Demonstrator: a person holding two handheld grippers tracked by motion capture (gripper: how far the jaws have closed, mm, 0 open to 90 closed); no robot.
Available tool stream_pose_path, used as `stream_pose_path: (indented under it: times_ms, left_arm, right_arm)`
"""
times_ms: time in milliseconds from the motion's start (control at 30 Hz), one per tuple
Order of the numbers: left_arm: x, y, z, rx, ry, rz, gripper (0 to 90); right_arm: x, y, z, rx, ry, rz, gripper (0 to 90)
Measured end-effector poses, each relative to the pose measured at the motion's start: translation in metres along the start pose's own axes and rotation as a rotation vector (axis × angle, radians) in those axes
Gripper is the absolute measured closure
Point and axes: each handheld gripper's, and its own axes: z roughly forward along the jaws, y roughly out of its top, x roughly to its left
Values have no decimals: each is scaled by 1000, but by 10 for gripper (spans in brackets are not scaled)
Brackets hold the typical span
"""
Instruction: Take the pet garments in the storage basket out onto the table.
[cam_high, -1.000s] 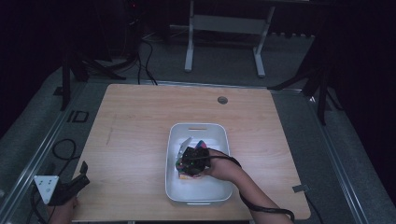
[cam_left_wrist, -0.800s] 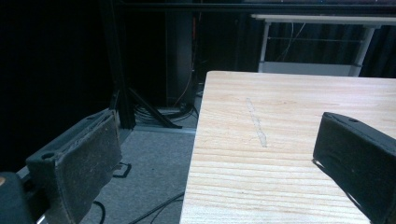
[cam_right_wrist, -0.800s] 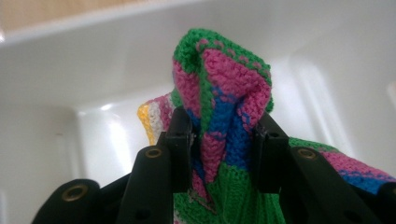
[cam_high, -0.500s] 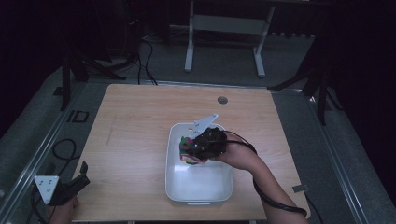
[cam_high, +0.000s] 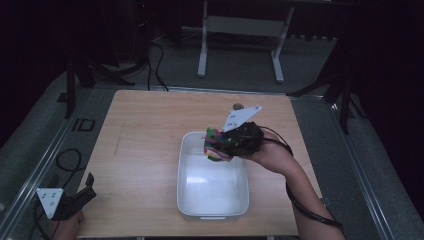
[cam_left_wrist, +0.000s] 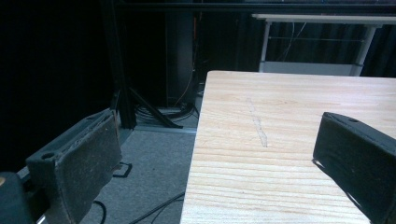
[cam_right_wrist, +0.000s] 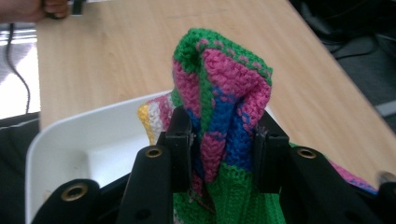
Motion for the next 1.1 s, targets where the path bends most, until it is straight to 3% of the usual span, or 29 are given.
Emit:
stream_pose_path:
  times_ms: [333, 767, 933, 1100]
  left_arm:
    - [0, 0, 0, 0, 1, -3, 14]
    - [0, 0, 0, 3, 4, 0, 13]
    - [-1, 0, 0, 3, 7, 2, 14]
    - [0, 0, 0, 4, 4, 0, 13]
  right_arm:
    - [-32, -29, -42, -15, -107, 100, 652]
    - [-64, -89, -88, -10, -225, 238, 651]
    - [-72, -109, -88, 2, -241, 278, 650]
    - [-78, -130, -69, 19, -235, 324, 650]
